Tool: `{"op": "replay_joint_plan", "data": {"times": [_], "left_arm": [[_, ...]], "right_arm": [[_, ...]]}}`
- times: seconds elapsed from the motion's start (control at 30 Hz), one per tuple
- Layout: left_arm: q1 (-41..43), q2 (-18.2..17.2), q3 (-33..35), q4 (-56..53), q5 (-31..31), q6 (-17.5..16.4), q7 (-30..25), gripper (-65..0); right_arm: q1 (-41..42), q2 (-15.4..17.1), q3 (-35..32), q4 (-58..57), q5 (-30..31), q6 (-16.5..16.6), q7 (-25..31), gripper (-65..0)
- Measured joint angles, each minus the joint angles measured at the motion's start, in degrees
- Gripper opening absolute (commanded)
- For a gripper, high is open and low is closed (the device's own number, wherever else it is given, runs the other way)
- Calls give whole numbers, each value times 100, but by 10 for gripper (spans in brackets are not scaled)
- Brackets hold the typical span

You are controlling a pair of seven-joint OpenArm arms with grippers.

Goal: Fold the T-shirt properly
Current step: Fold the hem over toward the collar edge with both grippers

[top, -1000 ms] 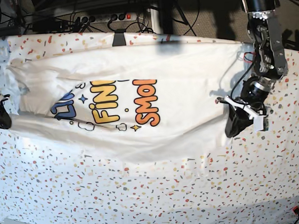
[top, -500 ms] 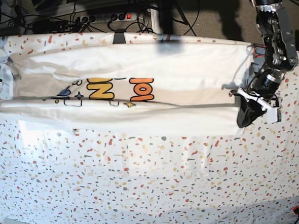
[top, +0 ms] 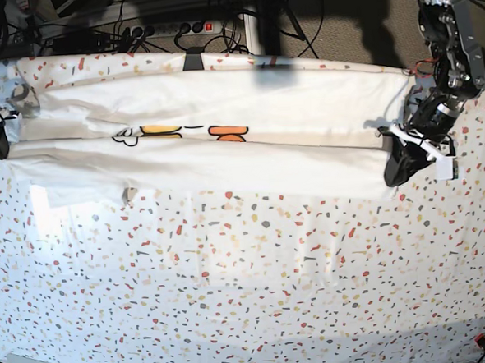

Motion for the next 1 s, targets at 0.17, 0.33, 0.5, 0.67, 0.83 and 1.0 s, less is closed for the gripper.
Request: {"op": "replay_joint_plan", "data": {"times": [0.17,0.33,0.5,0.67,0.83,1.0], "left_arm": [[116,0,0,0,452,-2,15,-650],[337,-131,-129,4,450,-24,33,-650],[503,-393,-166,7,273,-24,-2,-650],[603,-426,-166,7,308,-24,2,-650],[590,-431,-168,7,348,-11,2,-348],[588,-433,-170,7,341,-20,0,-254]], "right_arm": [[-2,-144,0,0,-317,0,0,-650],[2,-155,0,0,-387,0,9,-650],[4,-160,0,0,-385,4,7,-650],[2,-249,0,0,-387,4,-232,-650],[2,-286,0,0,-393,2,-769,-506],[59,-282,0,0,-404,0,-732,-294]]}}
